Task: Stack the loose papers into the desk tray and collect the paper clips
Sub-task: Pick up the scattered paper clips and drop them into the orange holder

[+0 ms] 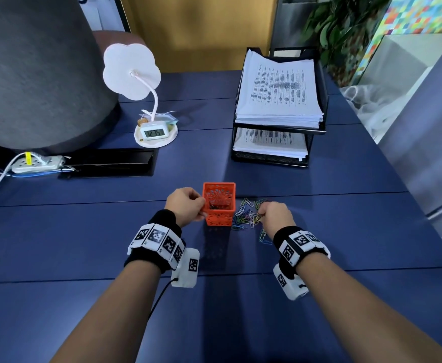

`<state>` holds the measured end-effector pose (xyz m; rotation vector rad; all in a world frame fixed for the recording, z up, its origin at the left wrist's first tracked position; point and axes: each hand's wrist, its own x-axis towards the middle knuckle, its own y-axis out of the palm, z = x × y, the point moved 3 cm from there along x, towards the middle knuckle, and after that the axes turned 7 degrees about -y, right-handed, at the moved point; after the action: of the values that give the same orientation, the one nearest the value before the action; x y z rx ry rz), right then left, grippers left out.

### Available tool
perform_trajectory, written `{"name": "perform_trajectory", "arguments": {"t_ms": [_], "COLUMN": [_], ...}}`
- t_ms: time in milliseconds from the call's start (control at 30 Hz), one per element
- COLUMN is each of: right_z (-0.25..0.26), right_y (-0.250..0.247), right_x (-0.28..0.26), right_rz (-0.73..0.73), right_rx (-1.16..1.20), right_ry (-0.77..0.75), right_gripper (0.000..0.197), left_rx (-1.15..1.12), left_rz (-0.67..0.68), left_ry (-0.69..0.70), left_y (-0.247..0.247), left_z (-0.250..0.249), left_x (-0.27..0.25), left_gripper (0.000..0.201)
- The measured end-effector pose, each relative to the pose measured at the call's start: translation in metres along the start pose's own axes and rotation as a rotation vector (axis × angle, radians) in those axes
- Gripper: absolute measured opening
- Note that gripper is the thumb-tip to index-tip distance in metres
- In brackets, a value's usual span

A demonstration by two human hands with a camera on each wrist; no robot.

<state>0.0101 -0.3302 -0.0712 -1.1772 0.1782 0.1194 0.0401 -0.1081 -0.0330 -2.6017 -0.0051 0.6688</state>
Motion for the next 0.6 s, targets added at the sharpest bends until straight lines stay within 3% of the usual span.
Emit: {"name": "perform_trajectory", "arguments": {"t_ms": [233, 400, 500, 600], "right_z": [0.002, 0.041, 0.063, 0.065], "right_y": [-0.024, -0.056, -0.061, -0.057], "right_x": [0.000, -0.004, -0.002, 0.003], "right_rz": [-0.167, -0.386, -0.380, -0.277], "right_rx": [0.275, 0.549, 0.750, 0.692], "right_ry": [0.062, -0.071, -0.129, -0.139], "right_gripper": [0.029, 0.016, 0.012, 0.016], "left_rx": [-0.008, -0.022, -0.015, -0.009], "left_rz": [-0.017, -0.025, -0.036, -0.037], "left_ry": [0.007, 0.023, 0.028, 0.027], "left_y": [0.001, 0.002, 0.003, 0.003], "left_z": [0.003, 0.002, 0.002, 0.002], "left_x": [0.000, -0.002, -0.003, -0.004], "left_gripper": [0.017, 0.018, 0.018, 0.017]}}
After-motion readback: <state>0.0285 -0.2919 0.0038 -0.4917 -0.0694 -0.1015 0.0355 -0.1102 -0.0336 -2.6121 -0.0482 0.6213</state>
